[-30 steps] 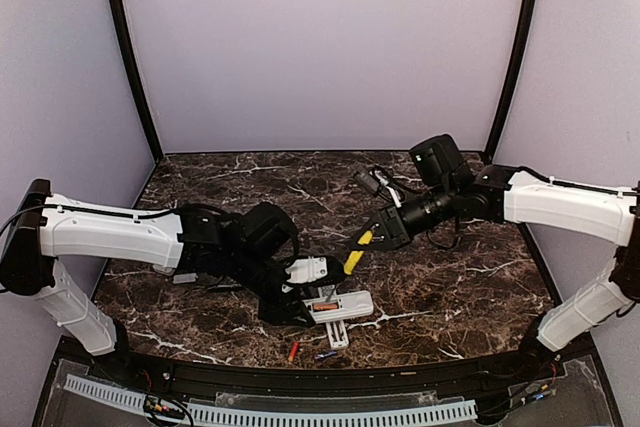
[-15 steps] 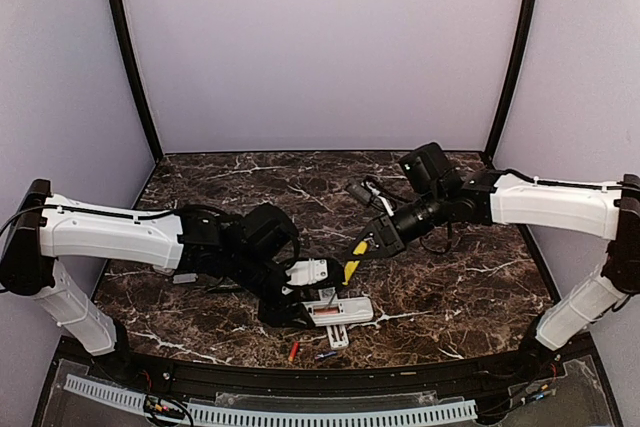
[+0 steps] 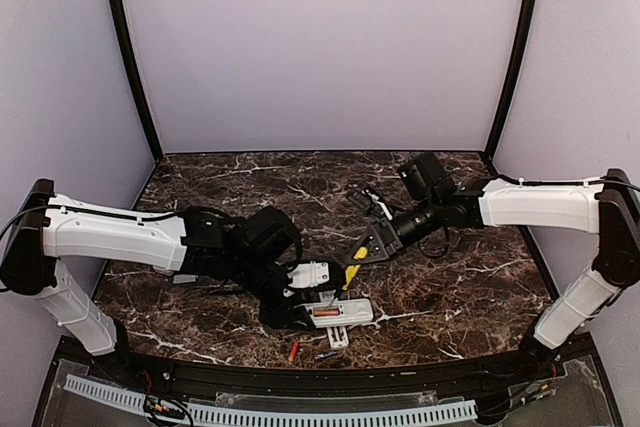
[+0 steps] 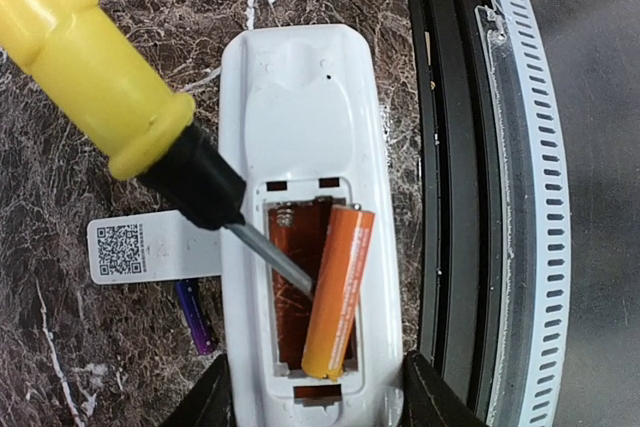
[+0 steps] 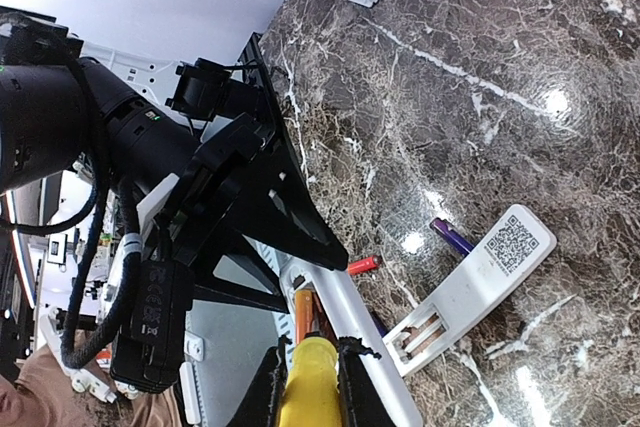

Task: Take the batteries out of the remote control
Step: Remove the battery from the remote control without the battery cover.

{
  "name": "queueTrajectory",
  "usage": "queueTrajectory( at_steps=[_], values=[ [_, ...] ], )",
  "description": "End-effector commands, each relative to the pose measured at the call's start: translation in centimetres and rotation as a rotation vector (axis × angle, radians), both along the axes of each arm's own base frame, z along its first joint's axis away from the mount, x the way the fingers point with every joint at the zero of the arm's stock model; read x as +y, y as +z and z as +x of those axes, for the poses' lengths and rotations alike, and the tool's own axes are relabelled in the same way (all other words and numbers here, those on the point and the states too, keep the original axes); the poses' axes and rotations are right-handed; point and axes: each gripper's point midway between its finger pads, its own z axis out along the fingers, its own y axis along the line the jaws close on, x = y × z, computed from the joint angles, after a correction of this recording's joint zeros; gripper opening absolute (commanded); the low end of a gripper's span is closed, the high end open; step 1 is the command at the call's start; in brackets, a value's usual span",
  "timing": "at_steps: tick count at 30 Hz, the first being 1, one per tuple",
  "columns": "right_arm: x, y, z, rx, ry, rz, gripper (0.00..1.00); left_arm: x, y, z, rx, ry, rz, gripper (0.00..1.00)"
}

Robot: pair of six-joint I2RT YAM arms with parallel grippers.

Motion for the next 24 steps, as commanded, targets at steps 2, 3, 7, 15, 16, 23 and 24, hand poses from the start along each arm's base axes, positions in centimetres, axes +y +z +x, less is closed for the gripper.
queueTrajectory(
  at_steps=[2, 3, 7, 15, 16, 23, 24],
  values=[
    [0.3, -1.0, 0.0, 0.068, 0.001, -0.002, 0.00, -0.1, -0.1, 1.0, -0.034, 0.026, 0.021, 0.17],
    [0.3, -1.4, 0.2, 0.066, -0.005, -0.009, 0.00, -0.1, -0.3, 1.0, -0.031, 0.033, 0.029, 0.17],
    [0.5, -2.6, 1.1, 0.060, -0.023, -0.015, 0.00, 0.3, -1.3, 1.6, -0.048, 0.055, 0.071, 0.16],
    [1.3, -5.6, 2.7, 0.064, -0.034, -0.035, 0.00, 1.4, -3.5, 3.1, -0.106, 0.100, 0.179, 0.15],
    [1.5, -5.7, 2.9, 0.061, -0.033, -0.032, 0.00, 1.6, -3.8, 3.4, -0.118, 0.110, 0.193, 0.14],
    [2.6, -6.5, 4.6, 0.043, -0.048, -0.024, 0.00, 2.6, -4.0, 5.9, -0.186, 0.196, 0.237, 0.13],
    [2.9, -6.4, 4.9, 0.038, -0.049, -0.015, 0.00, 2.7, -4.0, 6.2, -0.192, 0.205, 0.237, 0.13]
  ],
)
